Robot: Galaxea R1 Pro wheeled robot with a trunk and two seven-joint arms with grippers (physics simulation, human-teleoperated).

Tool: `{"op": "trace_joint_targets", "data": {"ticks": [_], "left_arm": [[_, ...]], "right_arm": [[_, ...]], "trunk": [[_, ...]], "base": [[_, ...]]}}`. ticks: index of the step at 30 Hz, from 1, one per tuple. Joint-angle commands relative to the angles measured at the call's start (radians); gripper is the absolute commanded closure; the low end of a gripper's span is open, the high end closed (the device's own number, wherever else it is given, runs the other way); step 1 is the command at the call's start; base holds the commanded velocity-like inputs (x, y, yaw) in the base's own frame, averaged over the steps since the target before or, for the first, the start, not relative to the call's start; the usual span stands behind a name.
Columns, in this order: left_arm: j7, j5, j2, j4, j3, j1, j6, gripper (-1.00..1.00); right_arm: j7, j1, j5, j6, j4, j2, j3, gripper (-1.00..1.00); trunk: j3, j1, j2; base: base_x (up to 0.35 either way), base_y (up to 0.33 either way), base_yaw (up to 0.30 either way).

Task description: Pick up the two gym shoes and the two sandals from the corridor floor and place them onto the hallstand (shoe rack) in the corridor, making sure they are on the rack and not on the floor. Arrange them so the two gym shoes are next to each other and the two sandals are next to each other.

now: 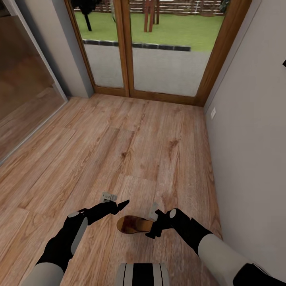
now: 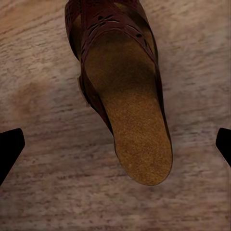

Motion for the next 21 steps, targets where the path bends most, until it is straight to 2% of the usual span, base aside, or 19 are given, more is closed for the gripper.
{"op": "trace_joint_targets", "data": {"ticks": [1,21], "left_arm": [[-0.003,0.009,0.0,0.0,0.001,0.0,0.01,-1.0],[-0.003,0.009,0.001,-0.001,0.001,0.0,0.01,-1.0]], "right_arm": [[0.004,0.0,0.007,0.004,-0.002,0.0,0.0,-1.0],[0.004,-0.001,0.007,0.004,-0.002,0.0,0.0,-1.0]], "trunk": [[-0.001,0.0,0.0],[-0.001,0.0,0.0]], "base": [[0.005,0.0,0.0],[0.049,-0.009,0.0]]}}
